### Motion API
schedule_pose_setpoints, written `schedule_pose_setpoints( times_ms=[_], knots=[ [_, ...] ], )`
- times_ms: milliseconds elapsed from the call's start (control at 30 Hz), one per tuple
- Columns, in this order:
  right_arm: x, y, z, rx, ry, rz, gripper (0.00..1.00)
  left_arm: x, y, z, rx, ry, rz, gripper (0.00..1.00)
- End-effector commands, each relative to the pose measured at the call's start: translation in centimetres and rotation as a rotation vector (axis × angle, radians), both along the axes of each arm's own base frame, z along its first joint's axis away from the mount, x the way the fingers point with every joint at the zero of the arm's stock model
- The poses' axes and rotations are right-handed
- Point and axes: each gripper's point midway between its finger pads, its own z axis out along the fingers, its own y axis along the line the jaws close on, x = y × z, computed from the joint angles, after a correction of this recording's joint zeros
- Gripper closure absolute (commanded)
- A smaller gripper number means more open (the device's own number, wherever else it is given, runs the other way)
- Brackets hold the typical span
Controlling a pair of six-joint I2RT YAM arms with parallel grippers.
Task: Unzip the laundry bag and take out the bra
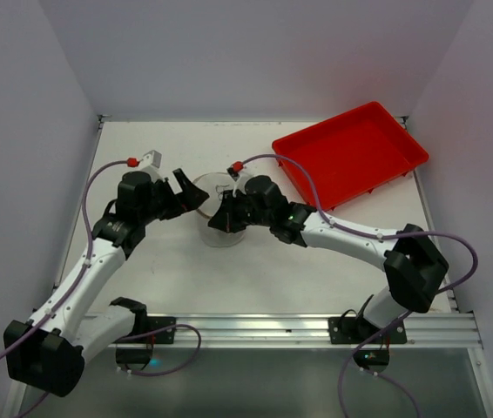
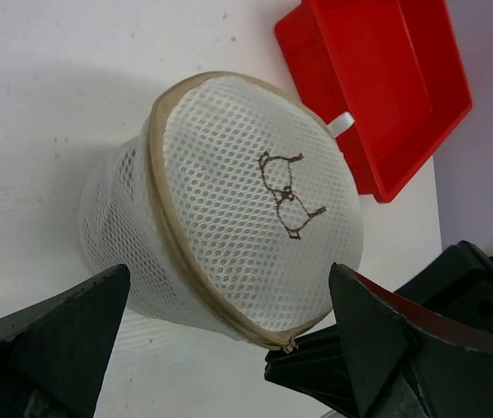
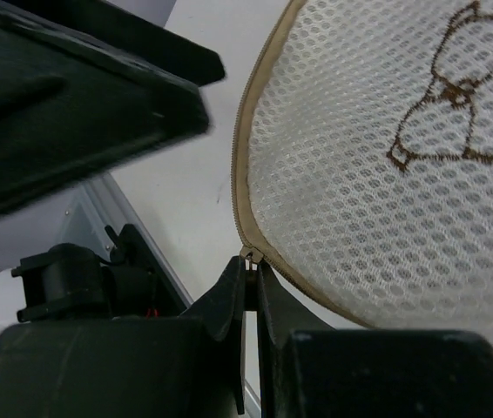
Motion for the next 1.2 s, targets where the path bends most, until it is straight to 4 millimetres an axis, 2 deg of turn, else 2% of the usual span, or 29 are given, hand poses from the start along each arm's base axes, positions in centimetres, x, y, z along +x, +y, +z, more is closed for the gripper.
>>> schedule_pose_setpoints(
  times_ms=[0,67,167,267,300,367,400,433,500,567,600,633,667,700,767,800,867,900,1000,1033,1100,1133,1167],
  knots=[
    [0.4,2.3,3.1,0.071,-0.065,-0.009,1.00,-0.4,-0.2,-2.3,-0.045,0.083,0.043,0.00],
    [0.1,2.7,2.7,0.064,-0.068,-0.004,1.00,-0.5,-0.3,-3.0,-0.043,0.097,0.053,0.02],
    [0.0,2.7,2.4,0.056,-0.066,-0.006,1.00,-0.2,-0.6,-3.3,-0.069,0.093,0.057,0.12],
    [-0.1,2.4,2.2,0.035,-0.075,-0.010,1.00,0.3,-1.1,-3.2,-0.089,0.087,0.048,0.41],
    [-0.2,1.9,1.8,0.014,-0.084,-0.009,1.00,0.5,-1.1,-3.2,-0.087,0.087,0.049,0.65],
    [-0.1,0.5,0.8,-0.046,-0.103,-0.035,1.00,0.6,-1.1,-3.2,-0.072,0.082,0.044,0.86],
    [0.0,-1.0,0.6,-0.092,-0.153,-0.046,1.00,0.6,-1.0,-3.1,-0.063,0.077,0.044,1.00],
    [0.3,-2.2,0.2,-0.131,-0.179,-0.063,1.00,0.5,-0.7,-3.2,-0.041,0.081,0.046,1.00],
    [1.6,-6.2,-0.8,-0.231,-0.227,-0.130,1.00,0.5,-0.2,-3.0,0.007,0.068,0.029,1.00],
    [2.4,-9.2,-1.6,-0.279,-0.217,-0.163,1.00,0.1,-0.1,-3.0,0.041,0.072,-0.006,1.00],
    [2.9,-11.0,-2.6,-0.309,-0.206,-0.193,1.00,-0.2,-0.3,-3.1,0.044,0.073,-0.027,1.00],
    [4.6,-13.9,-2.1,-0.324,-0.201,-0.280,1.00,-0.8,-1.0,-3.2,0.034,0.084,-0.083,1.00],
    [5.3,-15.6,-2.3,-0.344,-0.194,-0.330,1.00,-1.1,-1.1,-3.5,0.059,0.084,-0.120,1.00],
    [6.8,-18.2,-2.2,-0.363,-0.185,-0.409,1.00,-1.3,-1.1,-4.0,0.073,0.101,-0.142,1.00],
    [7.6,-19.8,-1.9,-0.363,-0.174,-0.448,1.00,-2.3,-0.9,-4.7,0.126,0.127,-0.198,1.00],
    [8.0,-20.2,-1.4,-0.356,-0.178,-0.450,1.00,-2.5,-0.7,-4.7,0.142,0.123,-0.201,1.00],
    [7.9,-19.7,-1.3,-0.359,-0.172,-0.414,1.00,-3.0,0.1,-5.1,0.185,0.128,-0.193,1.00],
    [8.0,-19.0,-0.8,-0.340,-0.174,-0.386,1.00,-3.1,0.4,-4.7,0.190,0.114,-0.181,1.00],
    [6.4,-16.1,-0.4,-0.267,-0.142,-0.240,1.00,-3.4,0.8,-3.8,0.179,0.091,-0.145,0.99],
    [5.7,-15.3,-0.4,-0.251,-0.129,-0.198,1.00,-3.5,1.0,-3.7,0.174,0.092,-0.124,0.91],
    [4.1,-13.8,-0.1,-0.245,-0.137,-0.140,0.92,-3.8,1.5,-2.8,0.169,0.062,-0.096,0.75],
    [3.3,-13.4,-0.3,-0.257,-0.130,-0.116,0.86,-3.8,2.0,-2.7,0.182,0.057,-0.064,0.66],
    [2.8,-13.1,-0.1,-0.266,-0.137,-0.109,0.71,-3.8,2.4,-2.4,0.189,0.045,-0.044,0.55]
  ],
)
